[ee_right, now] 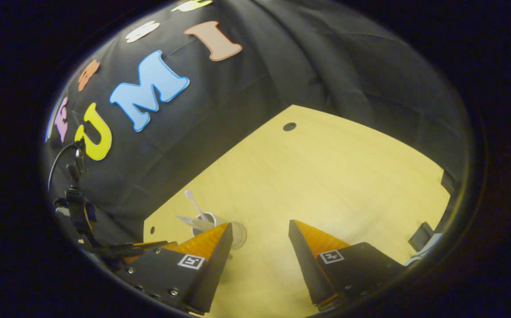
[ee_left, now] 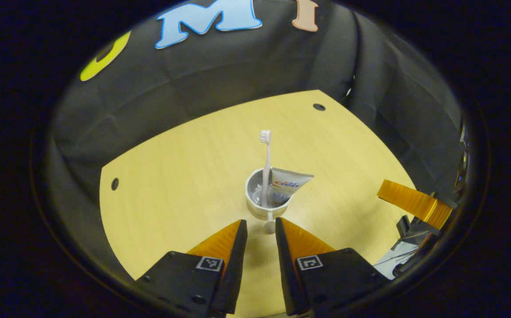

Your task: Put the toothbrush and toothpaste on the desktop into the cup, then pick up the cup and place it on the coaster on the desktop.

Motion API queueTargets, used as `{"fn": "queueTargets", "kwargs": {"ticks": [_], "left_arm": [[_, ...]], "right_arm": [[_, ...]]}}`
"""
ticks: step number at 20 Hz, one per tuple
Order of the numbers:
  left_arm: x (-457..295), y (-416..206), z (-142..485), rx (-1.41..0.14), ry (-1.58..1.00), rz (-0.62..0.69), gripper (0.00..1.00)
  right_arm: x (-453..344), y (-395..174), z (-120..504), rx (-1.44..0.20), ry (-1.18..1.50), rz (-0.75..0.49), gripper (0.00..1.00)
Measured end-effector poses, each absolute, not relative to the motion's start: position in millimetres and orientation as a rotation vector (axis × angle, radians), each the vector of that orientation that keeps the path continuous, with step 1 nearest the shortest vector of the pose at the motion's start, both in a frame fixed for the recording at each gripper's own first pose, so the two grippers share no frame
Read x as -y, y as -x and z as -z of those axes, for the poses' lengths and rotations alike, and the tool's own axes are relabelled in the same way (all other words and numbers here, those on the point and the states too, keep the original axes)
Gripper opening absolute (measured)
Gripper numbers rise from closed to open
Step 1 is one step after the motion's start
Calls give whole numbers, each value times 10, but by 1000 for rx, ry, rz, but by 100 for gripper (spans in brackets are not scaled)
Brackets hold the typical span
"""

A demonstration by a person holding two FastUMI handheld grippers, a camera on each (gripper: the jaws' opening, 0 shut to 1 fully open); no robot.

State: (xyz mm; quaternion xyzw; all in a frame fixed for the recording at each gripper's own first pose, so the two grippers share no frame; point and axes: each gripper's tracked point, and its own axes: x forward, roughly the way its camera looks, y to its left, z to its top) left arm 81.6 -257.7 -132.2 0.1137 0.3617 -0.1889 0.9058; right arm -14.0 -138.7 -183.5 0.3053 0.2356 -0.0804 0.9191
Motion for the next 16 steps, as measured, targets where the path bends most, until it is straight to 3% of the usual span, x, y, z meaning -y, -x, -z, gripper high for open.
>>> {"fn": "queueTargets", "kwargs": {"ticks": [6, 10, 11, 12, 16], "left_arm": [[2106, -786, 344, -374, -117, 310, 46], [1684, -700, -193, -181, -38, 187, 46], [1577, -672, -316, -136, -22, 154, 53], [1493, -623, -459, -96, -12, 129, 43], [1295, -496, -906, 85, -2, 66, 51]], "right_arm": [[1271, 69, 1010, -314, -400, 109, 79], [1128, -7, 475, -187, -247, 77, 79], [1093, -25, 344, -148, -218, 68, 79], [1028, -51, 216, -118, -190, 58, 79], [859, -75, -76, -29, -114, 40, 79]]}}
